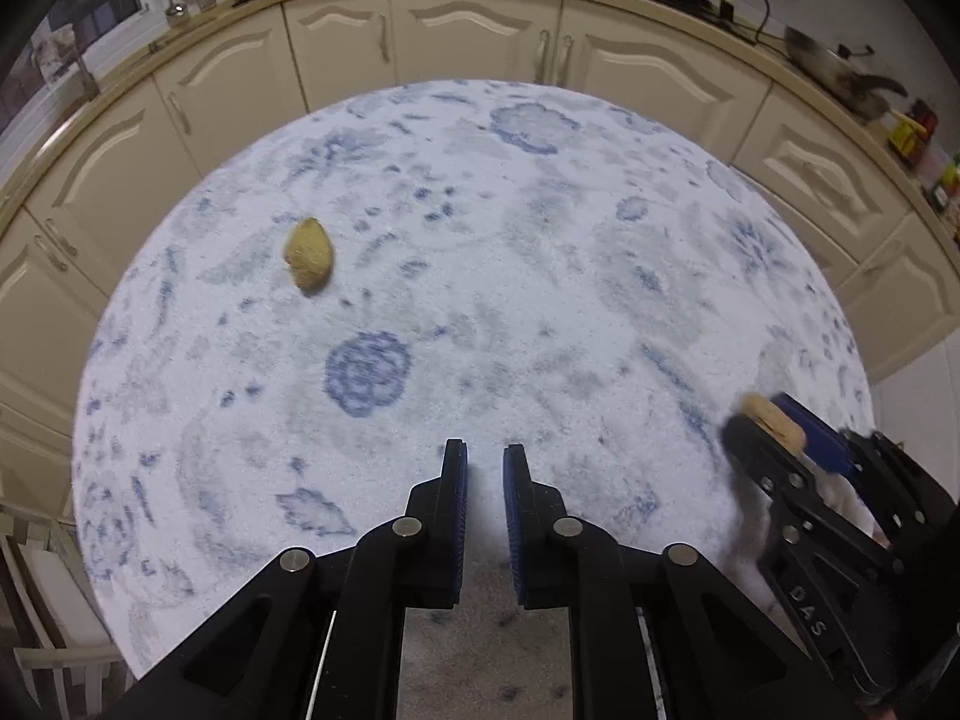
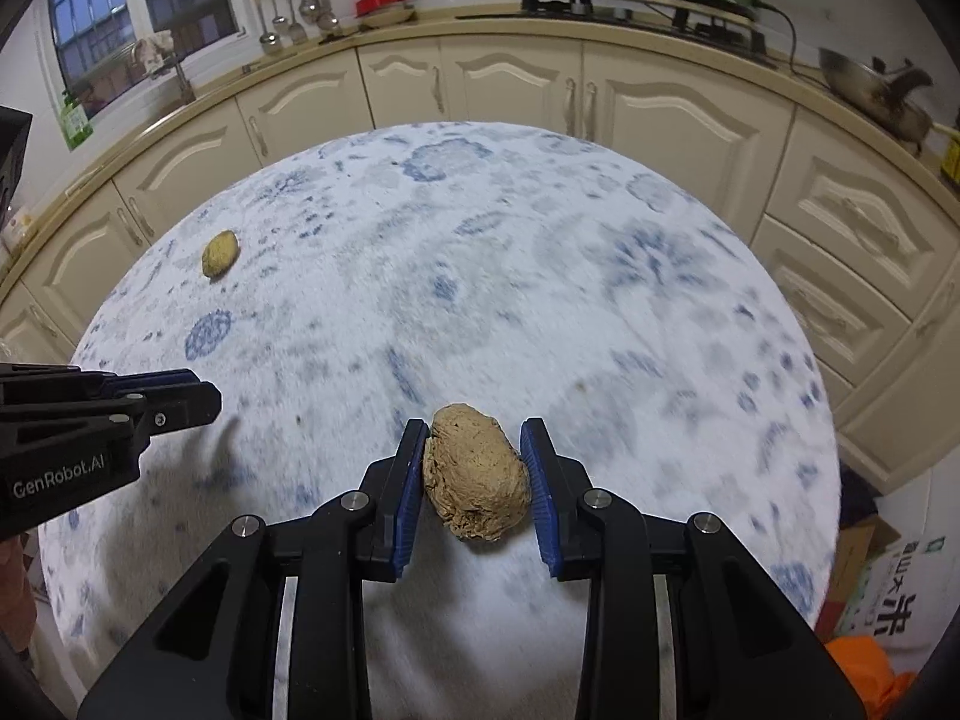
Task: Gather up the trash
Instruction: 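Grasp the small yellow lump with the left gripper while the right gripper holds the brown lump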
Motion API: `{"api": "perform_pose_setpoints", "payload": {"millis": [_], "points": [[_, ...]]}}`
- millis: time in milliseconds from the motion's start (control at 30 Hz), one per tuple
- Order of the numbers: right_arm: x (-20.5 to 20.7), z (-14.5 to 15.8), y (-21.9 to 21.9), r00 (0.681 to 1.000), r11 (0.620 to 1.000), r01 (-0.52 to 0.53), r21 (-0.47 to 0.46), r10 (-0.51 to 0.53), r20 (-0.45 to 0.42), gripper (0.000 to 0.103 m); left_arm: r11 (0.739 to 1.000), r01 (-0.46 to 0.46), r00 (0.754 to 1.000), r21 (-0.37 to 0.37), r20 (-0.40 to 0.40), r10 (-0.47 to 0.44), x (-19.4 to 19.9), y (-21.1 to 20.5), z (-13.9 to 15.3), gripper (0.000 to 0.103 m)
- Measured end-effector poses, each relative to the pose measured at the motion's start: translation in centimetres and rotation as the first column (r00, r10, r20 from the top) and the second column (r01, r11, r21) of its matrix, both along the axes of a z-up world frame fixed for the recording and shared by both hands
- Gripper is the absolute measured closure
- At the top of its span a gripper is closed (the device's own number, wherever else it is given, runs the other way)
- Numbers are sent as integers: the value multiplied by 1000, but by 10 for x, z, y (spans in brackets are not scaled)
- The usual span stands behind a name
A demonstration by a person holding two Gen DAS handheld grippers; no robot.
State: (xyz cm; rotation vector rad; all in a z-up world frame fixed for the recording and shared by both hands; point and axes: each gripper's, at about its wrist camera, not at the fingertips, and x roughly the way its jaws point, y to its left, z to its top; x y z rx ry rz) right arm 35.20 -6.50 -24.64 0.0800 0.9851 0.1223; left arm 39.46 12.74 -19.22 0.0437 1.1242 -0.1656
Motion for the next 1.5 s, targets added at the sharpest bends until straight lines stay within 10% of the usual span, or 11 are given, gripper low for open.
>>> {"api": "perform_pose_setpoints", "payload": {"millis": [133, 300, 567, 667, 1500], "points": [[-6, 4, -6, 999, 999, 34, -1, -34, 16, 71, 994, -109, 993, 4, 54, 109, 17, 35, 10, 54], [3, 4, -1, 999, 999, 44, 15, -44, 20, 71, 982, -190, 980, 3, 60, 190, 54, 67, 8, 39], [42, -3, 20, 1000, 1000, 28, 13, -28, -10, 71, 979, -202, 979, 10, -13, 203, 110, 69, -28, 40], [50, -5, 24, 1000, 1000, 23, 9, -23, -10, 71, 978, -208, 978, 7, 13, 207, 121, 71, -32, 83], [-23, 1, -29, 993, 993, 117, 20, -117, -29, 71, 997, -54, 998, -51, -20, 53, -35, -4, -10, 84]]}}
